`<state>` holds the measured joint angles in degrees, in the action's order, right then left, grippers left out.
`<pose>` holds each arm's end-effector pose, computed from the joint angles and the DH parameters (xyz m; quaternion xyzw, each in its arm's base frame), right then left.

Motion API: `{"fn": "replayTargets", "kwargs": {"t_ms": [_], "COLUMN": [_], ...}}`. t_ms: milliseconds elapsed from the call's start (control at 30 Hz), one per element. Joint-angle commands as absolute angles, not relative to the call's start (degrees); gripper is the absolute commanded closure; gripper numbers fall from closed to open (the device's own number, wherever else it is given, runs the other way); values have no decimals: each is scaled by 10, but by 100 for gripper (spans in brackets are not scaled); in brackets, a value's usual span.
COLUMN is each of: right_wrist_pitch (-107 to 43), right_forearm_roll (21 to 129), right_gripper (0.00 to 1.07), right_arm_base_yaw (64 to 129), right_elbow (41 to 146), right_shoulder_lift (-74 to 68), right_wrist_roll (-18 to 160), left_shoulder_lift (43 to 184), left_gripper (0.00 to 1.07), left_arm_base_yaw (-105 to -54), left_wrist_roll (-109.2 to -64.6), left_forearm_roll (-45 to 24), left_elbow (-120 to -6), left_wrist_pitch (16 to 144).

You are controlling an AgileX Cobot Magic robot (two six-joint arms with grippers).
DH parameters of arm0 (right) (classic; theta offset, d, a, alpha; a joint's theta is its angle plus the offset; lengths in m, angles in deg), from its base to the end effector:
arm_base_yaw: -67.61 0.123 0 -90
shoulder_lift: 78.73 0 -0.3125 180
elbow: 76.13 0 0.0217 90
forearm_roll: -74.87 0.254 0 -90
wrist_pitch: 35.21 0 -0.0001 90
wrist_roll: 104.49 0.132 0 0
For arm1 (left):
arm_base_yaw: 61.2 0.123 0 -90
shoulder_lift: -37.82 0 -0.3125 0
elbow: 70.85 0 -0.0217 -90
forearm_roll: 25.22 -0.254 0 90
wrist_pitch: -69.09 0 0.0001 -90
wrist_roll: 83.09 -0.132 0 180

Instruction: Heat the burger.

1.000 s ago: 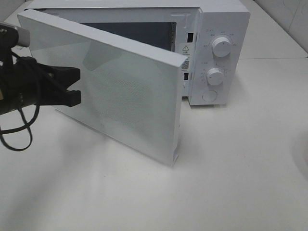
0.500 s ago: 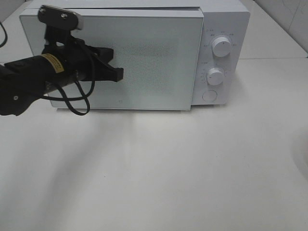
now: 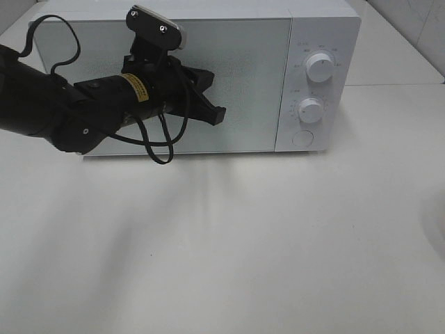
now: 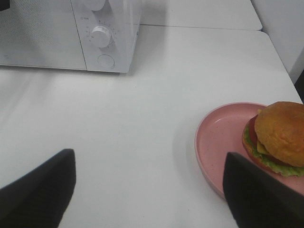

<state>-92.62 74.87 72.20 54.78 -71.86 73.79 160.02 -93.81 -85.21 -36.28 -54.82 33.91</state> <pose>0.0092 0.0007 0.2681 -0.0460 0.8344 0.0138 0.5491 0.3960 -0.2706 0.1816 0.3244 0.7150 -0.1575 0.5989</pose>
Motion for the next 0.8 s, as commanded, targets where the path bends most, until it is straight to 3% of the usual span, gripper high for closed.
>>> {"fn": "replayTargets", "kwargs": {"t_ms": [33,200,233,400,433,467,533,567,633,667,733,767,800], "right_wrist_pitch": [-924,-924,-924,-924,-924,-924,-924,-924,-924,-924,-924,-924,-924], "right_forearm_roll": [753,753,753,753,753,753,753,753,753,753,753,753,753], "right_gripper": [32,32,32,32,32,32,32,32,32,32,32,32,32], "right_arm_base_yaw": [719,719,719,719,719,719,719,719,719,719,719,719,719], "right_elbow": [547,547,547,547,547,547,547,547,547,547,547,547,547], "right_shoulder_lift": [-736,-736,-736,-736,-736,-736,-736,-736,-736,-736,-736,-736,-736], "right_wrist_roll": [739,739,739,739,739,739,739,739,740,740,740,740,740], "left_shoulder_lift": [1574,1510,1472,1393,1355,1355,1298,1298,1240,1240,1183,1183,1147], "left_gripper": [106,106,106,104,103,103,100,100,92,92,75,75,51], "left_arm_base_yaw": [-940,-966,-979,-1002,-1009,-1009,-1008,-1008,-996,-996,-963,-963,-924], "left_wrist_roll": [-858,-851,-847,-836,-831,-831,-815,-815,-813,-813,-815,-815,-815], "left_forearm_roll": [-272,-272,-268,-264,-263,-263,-257,-257,-258,-258,-264,-264,-267], "left_elbow": [-575,-557,-545,-530,-530,-530,-529,-529,-520,-520,-502,-502,-480], "left_wrist_pitch": [392,518,603,786,896,896,1047,1047,1160,1160,1207,1207,1219]}}
